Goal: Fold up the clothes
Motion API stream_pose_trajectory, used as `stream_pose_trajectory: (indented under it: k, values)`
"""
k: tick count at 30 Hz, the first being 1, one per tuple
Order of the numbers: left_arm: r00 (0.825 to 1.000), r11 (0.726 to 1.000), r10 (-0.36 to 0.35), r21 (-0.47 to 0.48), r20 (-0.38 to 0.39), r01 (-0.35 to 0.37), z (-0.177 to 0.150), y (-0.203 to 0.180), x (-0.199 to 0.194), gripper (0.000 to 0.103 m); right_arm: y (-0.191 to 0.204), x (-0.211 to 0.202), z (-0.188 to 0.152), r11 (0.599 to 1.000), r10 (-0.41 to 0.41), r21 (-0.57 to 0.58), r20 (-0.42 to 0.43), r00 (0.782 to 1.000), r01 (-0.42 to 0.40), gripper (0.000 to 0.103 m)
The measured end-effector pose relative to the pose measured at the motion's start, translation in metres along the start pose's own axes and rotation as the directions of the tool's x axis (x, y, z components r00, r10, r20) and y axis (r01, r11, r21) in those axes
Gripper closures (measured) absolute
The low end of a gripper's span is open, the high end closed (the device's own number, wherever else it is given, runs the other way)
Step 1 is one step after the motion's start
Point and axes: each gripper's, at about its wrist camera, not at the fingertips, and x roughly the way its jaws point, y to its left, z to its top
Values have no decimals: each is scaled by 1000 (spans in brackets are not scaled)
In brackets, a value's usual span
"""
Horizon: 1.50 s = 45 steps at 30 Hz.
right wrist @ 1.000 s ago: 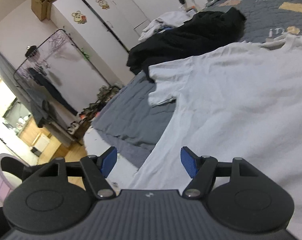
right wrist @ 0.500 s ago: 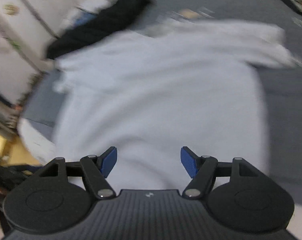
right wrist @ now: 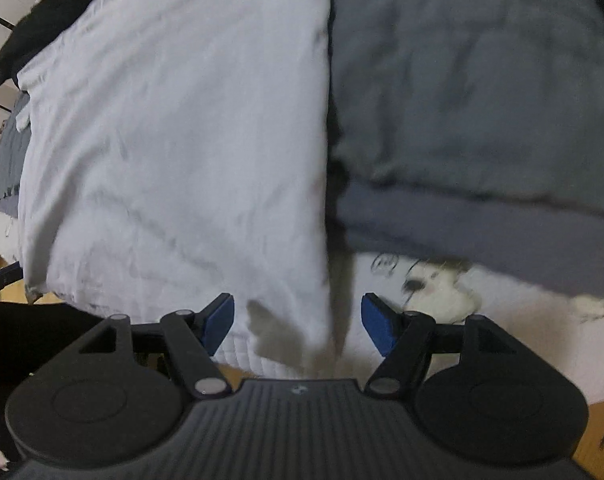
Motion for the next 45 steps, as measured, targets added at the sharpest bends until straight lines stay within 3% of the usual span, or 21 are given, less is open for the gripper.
stream_pose_trajectory:
  k: [1, 2, 3, 4, 5, 6, 12, 16, 20, 22, 24, 26, 27, 30, 32, 34, 38, 41, 45]
  values:
    - [1000, 1000, 6, -3, -9, -7, 0, 0, 2, 51, 4, 4, -2, 1000, -4, -13, -4, 1000, 4, 45]
    - [1000, 1000, 11, -9, -19, -11, 1, 1, 5, 53, 7, 8, -5, 1000, -11, -29, -9, 1000, 11, 68]
    - [1000, 1000, 9, -13, -28, -9, 2, 2, 6, 61, 9, 7, -4, 1000, -5, -28, -4, 1000, 5, 92]
    - [999, 1000, 2, -11, -35, -3, 2, 2, 6, 70, 9, 5, -4, 1000, 4, -23, 3, 1000, -4, 92]
    - [999, 1000, -5, -10, -41, 5, 3, 2, 5, 92, 10, -1, -4, 1000, 16, -27, 13, 1000, -16, 92]
    - [999, 1000, -15, -13, -49, 14, 3, 4, 4, 95, 11, -8, -4, 999, 29, -34, 25, 999, -28, 92]
    - [996, 998, -59, 12, -72, 60, 13, 11, -25, 96, 13, -87, -21, 992, 80, -107, 133, 988, -66, 93]
    - [993, 994, -12, 110, -117, 25, 14, 4, -27, 96, 12, -90, -28, 990, 46, -135, 78, 996, -35, 96]
    - [992, 996, 32, 90, -119, -22, 12, 3, -21, 91, 4, -73, -22, 991, -75, -107, 34, 997, 78, 96]
    - [998, 998, 19, 61, -53, -16, 12, 6, -33, 85, 0, -66, -20, 986, -134, -95, 29, 991, 136, 95]
    - [1000, 1000, 7, 24, 29, -7, 14, 11, -47, 55, 8, -80, -17, 990, -104, -77, 138, 985, 115, 92]
    - [993, 999, -2, -36, 119, 7, 24, 17, -56, 52, 25, -98, -10, 996, -60, -53, 270, 961, 77, 86]
    - [986, 998, -6, -67, 164, 18, 29, 20, -60, 52, 38, -104, -6, 997, -20, -58, 334, 943, 41, 77]
    - [951, 983, -18, -167, 307, 72, 49, 28, -66, 52, 83, -111, 10, 991, 111, -115, 488, 866, -63, 56]
    - [923, 964, 2, -246, 385, 100, 66, 33, -64, 50, 116, -104, 23, 980, 195, -151, 558, 807, -133, 51]
    - [899, 936, 13, -321, 439, 143, 83, 39, -57, 50, 144, -90, 40, 965, 261, -173, 592, 763, -196, 48]
    - [864, 859, 21, -452, 503, 242, 114, 59, -36, 50, 205, -62, 72, 949, 313, -230, 612, 726, -215, 46]
    - [850, 819, 29, -500, 525, 281, 131, 72, -23, 50, 246, -44, 93, 934, 351, -289, 617, 704, -211, 46]
    - [839, 791, 58, -538, 541, 292, 146, 87, -8, 49, 279, -19, 123, 901, 424, -337, 559, 712, -271, 46]
